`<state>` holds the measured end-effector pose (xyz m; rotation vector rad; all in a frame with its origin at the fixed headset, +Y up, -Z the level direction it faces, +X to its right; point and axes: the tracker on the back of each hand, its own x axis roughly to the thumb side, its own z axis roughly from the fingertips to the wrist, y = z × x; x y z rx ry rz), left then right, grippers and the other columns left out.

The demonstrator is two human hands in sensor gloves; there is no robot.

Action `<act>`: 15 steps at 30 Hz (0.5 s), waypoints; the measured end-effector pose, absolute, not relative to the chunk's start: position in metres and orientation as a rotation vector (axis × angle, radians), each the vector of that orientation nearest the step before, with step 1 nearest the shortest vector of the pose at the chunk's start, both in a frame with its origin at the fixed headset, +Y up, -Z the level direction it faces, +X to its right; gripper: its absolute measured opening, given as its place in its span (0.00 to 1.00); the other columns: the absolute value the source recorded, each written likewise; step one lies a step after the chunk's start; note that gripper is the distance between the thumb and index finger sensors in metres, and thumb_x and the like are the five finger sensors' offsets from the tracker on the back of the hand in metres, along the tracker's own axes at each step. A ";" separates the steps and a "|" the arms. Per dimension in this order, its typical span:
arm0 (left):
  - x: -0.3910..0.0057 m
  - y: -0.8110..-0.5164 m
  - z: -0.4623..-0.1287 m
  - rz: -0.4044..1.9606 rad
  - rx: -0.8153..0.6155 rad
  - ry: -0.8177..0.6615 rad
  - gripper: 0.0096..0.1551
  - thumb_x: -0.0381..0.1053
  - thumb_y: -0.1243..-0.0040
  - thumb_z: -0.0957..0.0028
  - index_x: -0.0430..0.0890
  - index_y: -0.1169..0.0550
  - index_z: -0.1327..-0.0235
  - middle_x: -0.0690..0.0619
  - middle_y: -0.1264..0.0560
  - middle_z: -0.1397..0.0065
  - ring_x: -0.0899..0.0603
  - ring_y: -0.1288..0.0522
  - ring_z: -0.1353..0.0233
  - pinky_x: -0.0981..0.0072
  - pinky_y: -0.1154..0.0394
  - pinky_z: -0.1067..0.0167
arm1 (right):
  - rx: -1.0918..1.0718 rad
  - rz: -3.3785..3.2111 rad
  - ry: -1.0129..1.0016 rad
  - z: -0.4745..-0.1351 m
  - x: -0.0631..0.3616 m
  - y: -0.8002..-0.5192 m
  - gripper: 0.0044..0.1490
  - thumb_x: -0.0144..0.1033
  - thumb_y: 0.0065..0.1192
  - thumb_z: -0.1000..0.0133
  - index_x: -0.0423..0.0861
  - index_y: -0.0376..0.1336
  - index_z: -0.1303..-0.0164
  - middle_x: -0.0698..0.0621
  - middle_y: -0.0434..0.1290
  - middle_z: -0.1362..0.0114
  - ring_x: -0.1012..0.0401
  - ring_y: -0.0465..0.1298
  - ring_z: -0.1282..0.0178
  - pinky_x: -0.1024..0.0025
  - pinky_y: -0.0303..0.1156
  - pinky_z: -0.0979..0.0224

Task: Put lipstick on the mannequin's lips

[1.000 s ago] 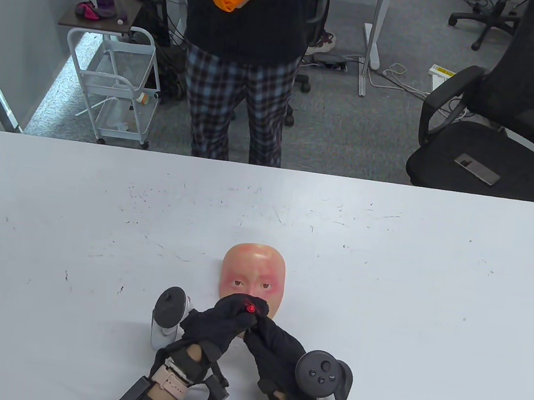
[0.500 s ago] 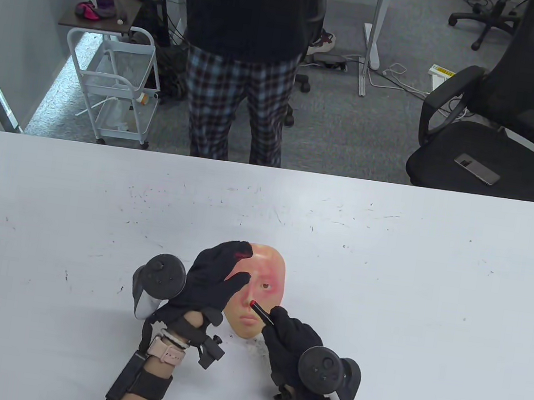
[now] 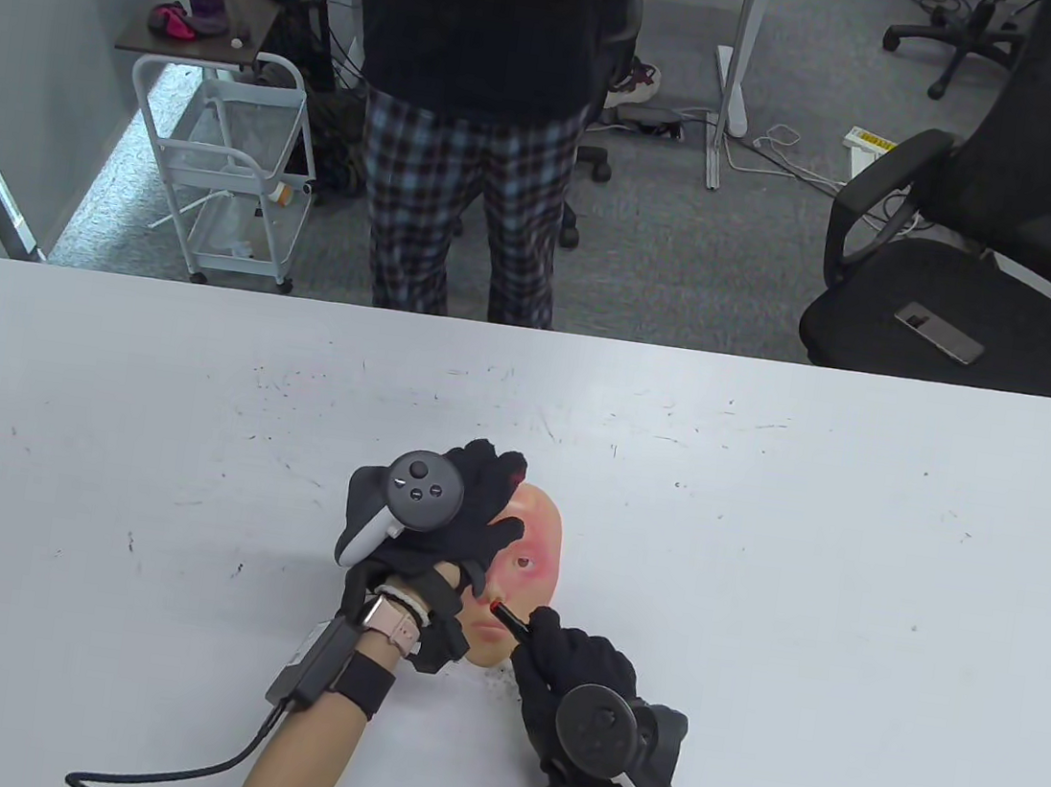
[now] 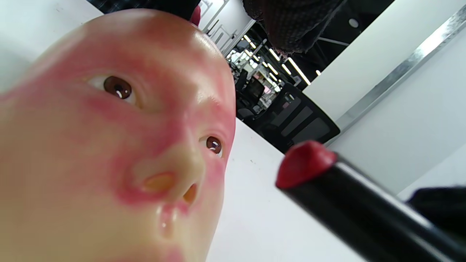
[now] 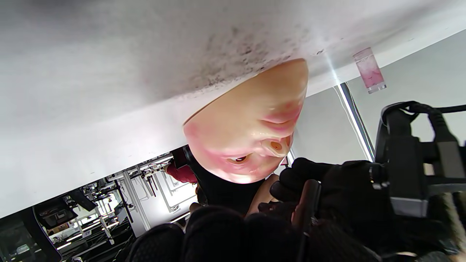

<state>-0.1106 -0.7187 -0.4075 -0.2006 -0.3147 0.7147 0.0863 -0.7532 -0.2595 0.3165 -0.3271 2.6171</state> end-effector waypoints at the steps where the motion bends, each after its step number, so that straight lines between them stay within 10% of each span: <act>1: -0.110 -0.722 -0.410 0.716 -0.213 -0.305 0.45 0.54 0.40 0.43 0.57 0.44 0.13 0.45 0.59 0.10 0.34 0.64 0.15 0.38 0.58 0.19 | 0.327 2.627 -0.329 -0.259 0.085 -0.753 0.33 0.50 0.63 0.49 0.45 0.69 0.37 0.52 0.79 0.58 0.58 0.77 0.59 0.50 0.70 0.38; 15: -0.108 -0.733 -0.417 0.590 -0.263 -0.289 0.43 0.49 0.36 0.46 0.63 0.39 0.16 0.50 0.54 0.10 0.36 0.57 0.13 0.31 0.52 0.22 | 0.463 2.941 -0.394 -0.255 0.054 -0.755 0.33 0.50 0.64 0.50 0.46 0.70 0.38 0.53 0.79 0.59 0.59 0.77 0.60 0.51 0.71 0.39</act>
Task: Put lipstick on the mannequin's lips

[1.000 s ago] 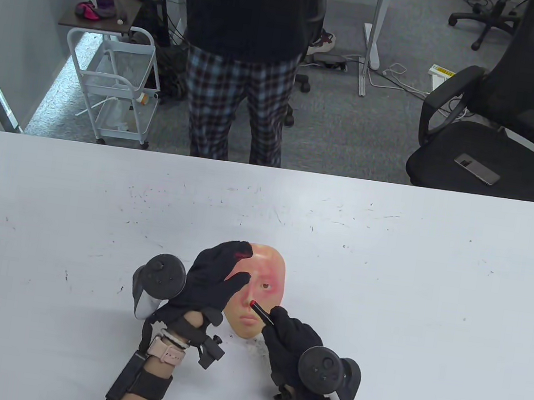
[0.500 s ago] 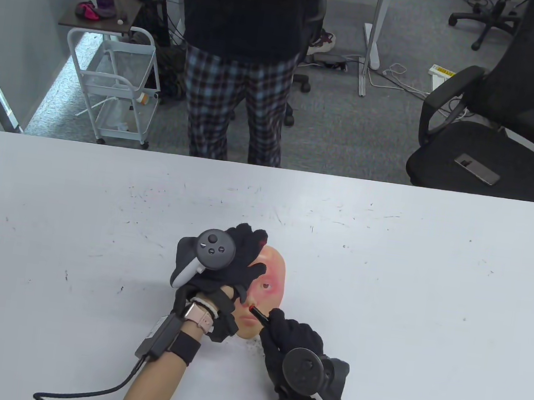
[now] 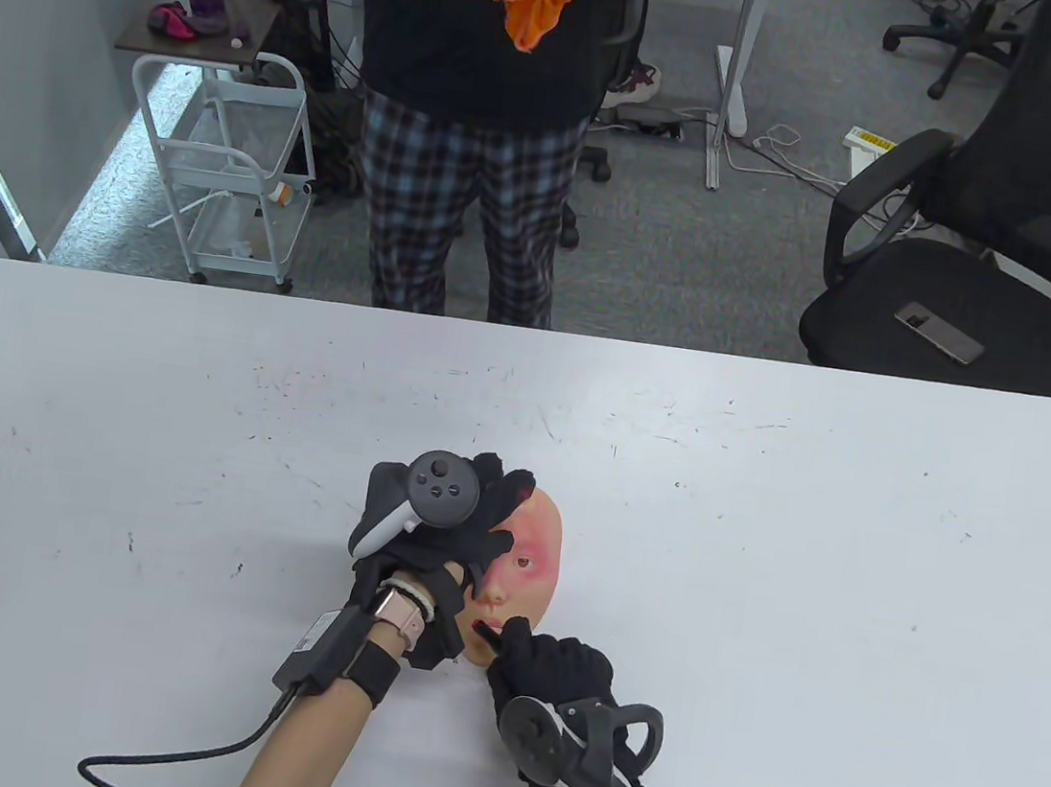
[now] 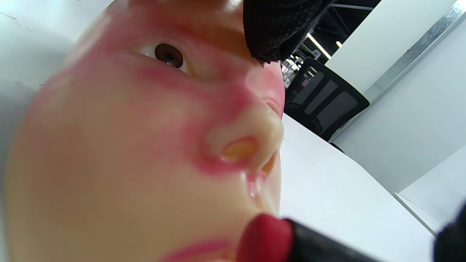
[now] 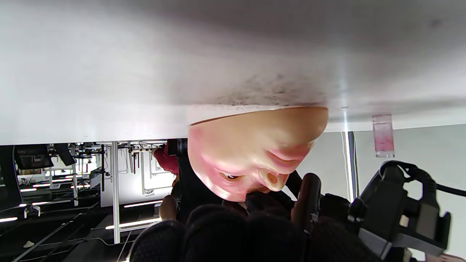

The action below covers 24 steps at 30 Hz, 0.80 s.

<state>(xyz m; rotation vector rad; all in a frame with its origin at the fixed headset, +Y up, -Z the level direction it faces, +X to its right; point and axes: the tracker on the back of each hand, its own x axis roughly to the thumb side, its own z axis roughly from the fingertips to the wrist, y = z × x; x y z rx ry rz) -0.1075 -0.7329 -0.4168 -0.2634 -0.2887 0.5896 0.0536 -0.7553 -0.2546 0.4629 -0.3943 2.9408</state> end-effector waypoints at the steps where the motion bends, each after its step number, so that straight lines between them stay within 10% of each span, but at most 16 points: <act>1: -0.108 -0.733 -0.417 0.596 -0.269 -0.286 0.43 0.49 0.36 0.46 0.64 0.39 0.16 0.50 0.54 0.10 0.36 0.56 0.13 0.31 0.51 0.22 | 0.467 2.950 -0.397 -0.254 0.052 -0.755 0.33 0.50 0.64 0.50 0.46 0.70 0.38 0.53 0.79 0.59 0.59 0.77 0.60 0.51 0.71 0.39; 24: -0.110 -0.735 -0.419 0.625 -0.312 -0.281 0.43 0.48 0.37 0.46 0.65 0.40 0.17 0.53 0.56 0.11 0.37 0.58 0.14 0.34 0.50 0.22 | 0.470 3.098 -0.510 -0.252 0.032 -0.754 0.33 0.48 0.66 0.50 0.44 0.69 0.37 0.52 0.78 0.61 0.59 0.77 0.61 0.50 0.72 0.40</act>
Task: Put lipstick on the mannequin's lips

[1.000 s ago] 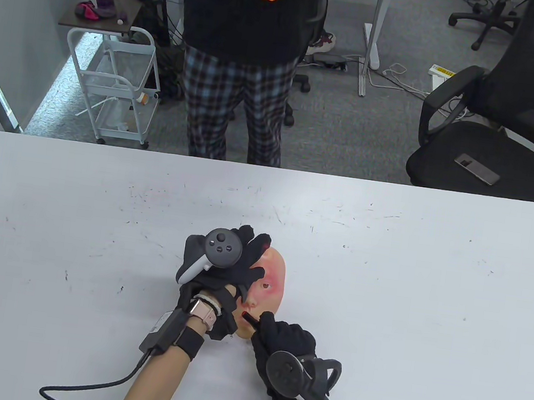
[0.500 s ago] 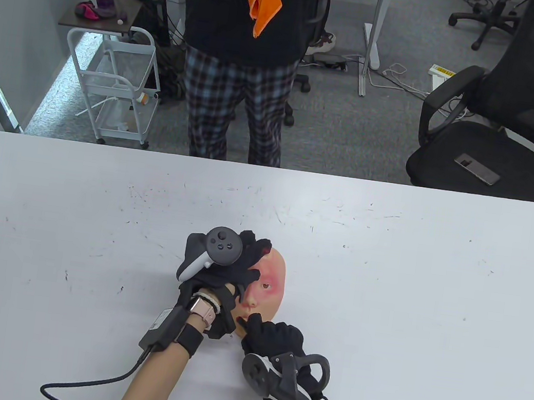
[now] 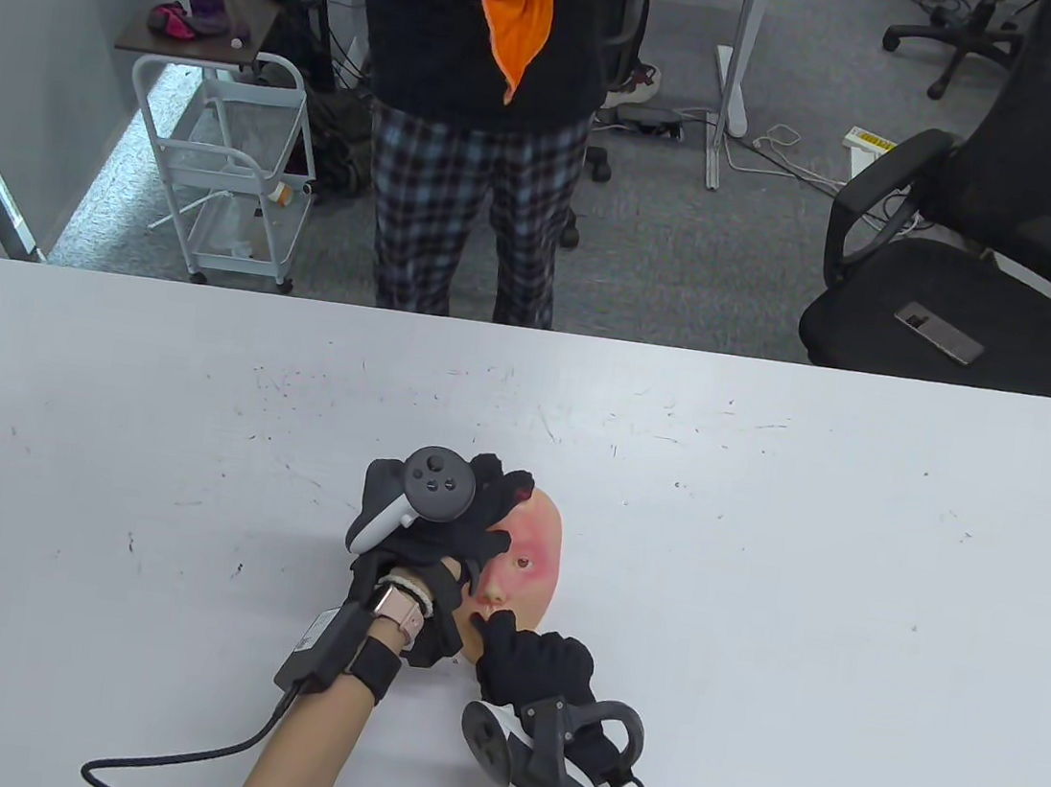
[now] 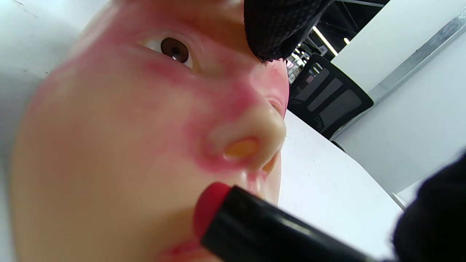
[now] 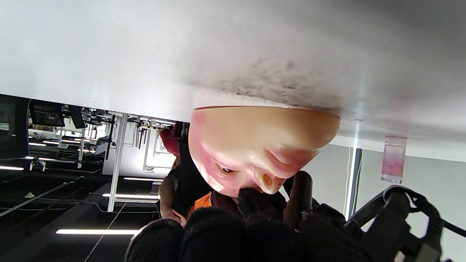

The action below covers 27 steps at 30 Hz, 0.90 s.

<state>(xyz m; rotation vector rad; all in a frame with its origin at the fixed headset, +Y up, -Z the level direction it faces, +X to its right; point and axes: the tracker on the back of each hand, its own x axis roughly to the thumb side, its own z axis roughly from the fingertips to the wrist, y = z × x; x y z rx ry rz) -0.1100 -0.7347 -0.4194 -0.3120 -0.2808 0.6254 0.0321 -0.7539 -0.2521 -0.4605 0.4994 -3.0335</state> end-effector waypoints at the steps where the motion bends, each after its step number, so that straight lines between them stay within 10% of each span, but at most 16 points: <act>1: -0.110 -0.735 -0.419 0.626 -0.313 -0.281 0.43 0.49 0.37 0.45 0.65 0.40 0.17 0.53 0.56 0.11 0.37 0.58 0.14 0.34 0.50 0.22 | -0.456 -3.037 0.508 -0.252 0.033 -0.754 0.33 0.48 0.66 0.50 0.45 0.69 0.38 0.52 0.78 0.61 0.59 0.77 0.62 0.50 0.72 0.40; 27: -0.111 -0.736 -0.419 0.643 -0.325 -0.282 0.42 0.49 0.38 0.45 0.66 0.41 0.17 0.54 0.58 0.11 0.38 0.60 0.14 0.35 0.52 0.22 | -0.363 -3.081 0.441 -0.250 0.050 -0.755 0.33 0.47 0.66 0.52 0.44 0.71 0.40 0.52 0.79 0.63 0.59 0.77 0.63 0.50 0.73 0.42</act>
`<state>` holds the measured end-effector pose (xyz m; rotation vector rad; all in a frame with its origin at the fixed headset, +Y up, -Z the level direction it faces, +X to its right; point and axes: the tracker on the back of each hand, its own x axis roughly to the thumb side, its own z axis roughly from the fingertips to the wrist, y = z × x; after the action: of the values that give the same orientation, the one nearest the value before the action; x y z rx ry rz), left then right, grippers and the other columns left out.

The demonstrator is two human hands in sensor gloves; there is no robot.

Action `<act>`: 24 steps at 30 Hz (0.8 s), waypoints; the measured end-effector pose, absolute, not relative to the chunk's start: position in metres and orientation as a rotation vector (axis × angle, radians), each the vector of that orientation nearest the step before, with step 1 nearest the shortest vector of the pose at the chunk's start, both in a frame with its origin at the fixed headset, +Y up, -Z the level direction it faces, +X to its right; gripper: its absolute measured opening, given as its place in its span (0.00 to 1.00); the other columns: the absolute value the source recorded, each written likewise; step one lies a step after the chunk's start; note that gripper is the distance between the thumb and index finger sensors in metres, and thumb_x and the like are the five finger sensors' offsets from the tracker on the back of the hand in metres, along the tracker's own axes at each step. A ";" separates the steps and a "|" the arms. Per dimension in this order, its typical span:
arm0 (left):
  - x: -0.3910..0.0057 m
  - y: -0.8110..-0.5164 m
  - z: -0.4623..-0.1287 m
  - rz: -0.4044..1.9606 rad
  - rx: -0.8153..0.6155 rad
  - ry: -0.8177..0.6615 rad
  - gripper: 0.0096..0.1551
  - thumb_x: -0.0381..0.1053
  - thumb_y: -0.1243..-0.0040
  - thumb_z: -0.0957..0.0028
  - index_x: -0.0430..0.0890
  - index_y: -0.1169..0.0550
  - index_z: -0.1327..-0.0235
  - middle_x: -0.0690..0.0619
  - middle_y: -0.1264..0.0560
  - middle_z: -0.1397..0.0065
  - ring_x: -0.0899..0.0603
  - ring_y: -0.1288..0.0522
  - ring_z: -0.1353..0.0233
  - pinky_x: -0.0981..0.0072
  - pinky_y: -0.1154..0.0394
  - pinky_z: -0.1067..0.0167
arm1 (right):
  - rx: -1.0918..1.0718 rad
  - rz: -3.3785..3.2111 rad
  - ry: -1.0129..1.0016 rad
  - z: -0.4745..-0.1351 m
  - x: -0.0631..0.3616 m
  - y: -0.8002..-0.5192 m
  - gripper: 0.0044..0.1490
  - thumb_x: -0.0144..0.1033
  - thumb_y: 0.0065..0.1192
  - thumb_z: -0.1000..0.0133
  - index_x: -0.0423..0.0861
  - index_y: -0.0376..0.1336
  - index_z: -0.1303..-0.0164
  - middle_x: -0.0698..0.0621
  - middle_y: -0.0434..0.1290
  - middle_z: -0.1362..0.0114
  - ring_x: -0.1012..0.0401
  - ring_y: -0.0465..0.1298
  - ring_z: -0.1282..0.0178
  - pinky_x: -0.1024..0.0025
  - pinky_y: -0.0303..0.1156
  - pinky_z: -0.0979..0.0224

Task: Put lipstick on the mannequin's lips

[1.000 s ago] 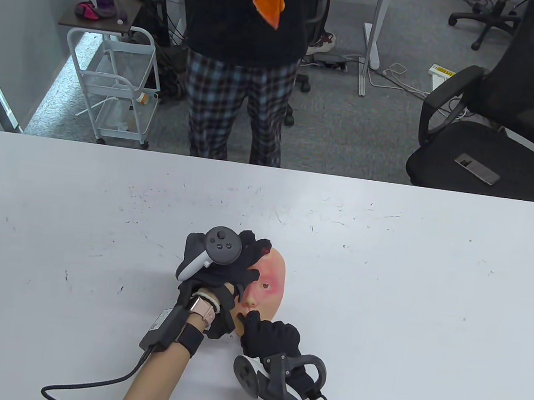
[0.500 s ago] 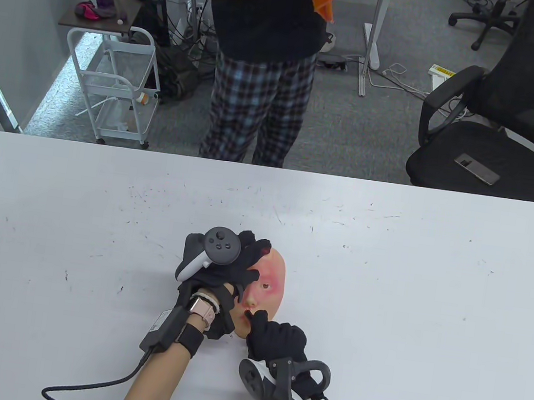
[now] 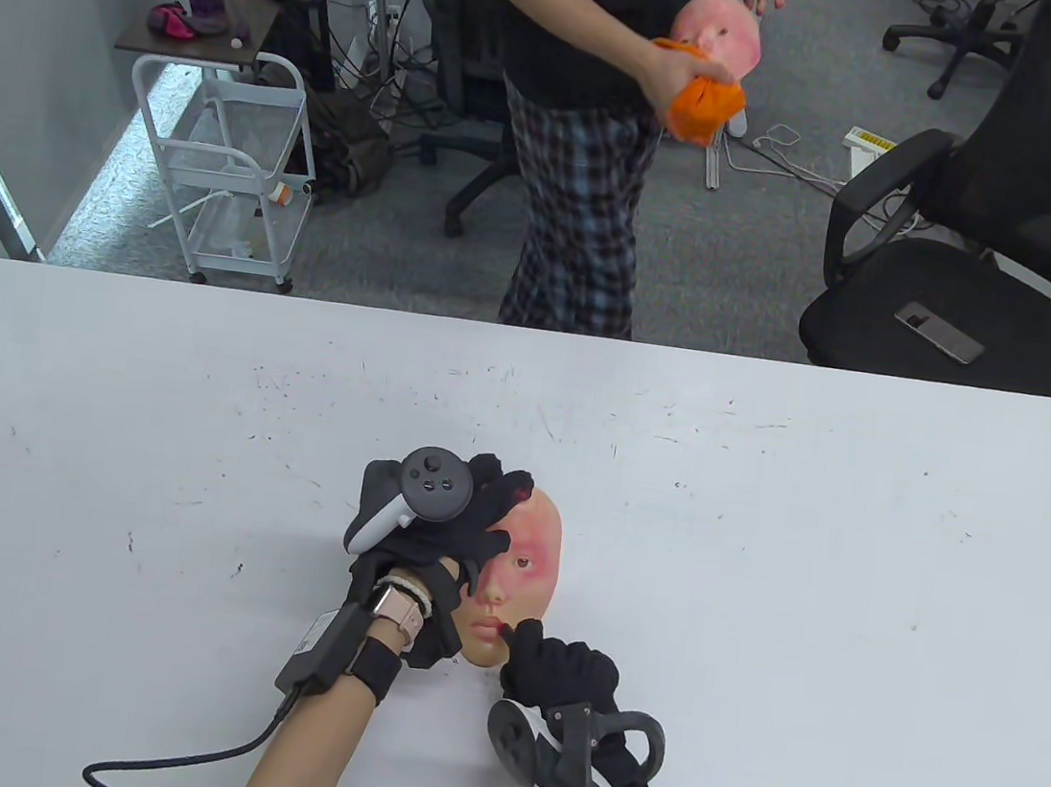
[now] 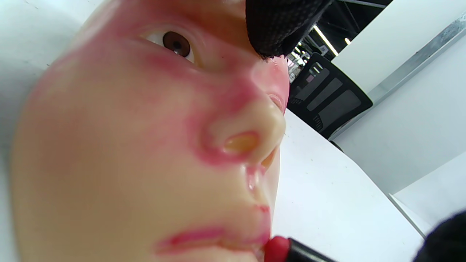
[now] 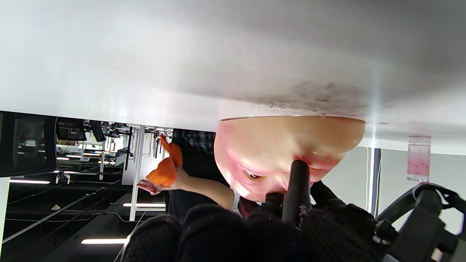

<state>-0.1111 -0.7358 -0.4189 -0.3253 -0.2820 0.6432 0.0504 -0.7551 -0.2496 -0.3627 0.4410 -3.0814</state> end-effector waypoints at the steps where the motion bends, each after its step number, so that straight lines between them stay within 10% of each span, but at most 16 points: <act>1: -0.111 -0.736 -0.419 0.643 -0.326 -0.282 0.42 0.49 0.38 0.45 0.66 0.41 0.17 0.54 0.58 0.11 0.38 0.60 0.14 0.35 0.52 0.22 | -0.362 -3.078 0.446 -0.249 0.050 -0.755 0.32 0.47 0.66 0.52 0.44 0.71 0.40 0.52 0.79 0.62 0.59 0.77 0.63 0.50 0.72 0.42; 24: -0.112 -0.737 -0.419 0.647 -0.332 -0.285 0.42 0.49 0.38 0.45 0.66 0.41 0.17 0.55 0.58 0.11 0.39 0.60 0.14 0.35 0.52 0.22 | -0.496 -2.903 0.450 -0.247 0.019 -0.755 0.31 0.48 0.60 0.48 0.49 0.67 0.35 0.53 0.77 0.57 0.60 0.76 0.58 0.51 0.70 0.36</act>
<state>-0.1116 -0.7367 -0.4192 -0.3320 -0.2851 0.6472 0.0193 -0.7548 -0.2471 -0.4964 0.4500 -2.9027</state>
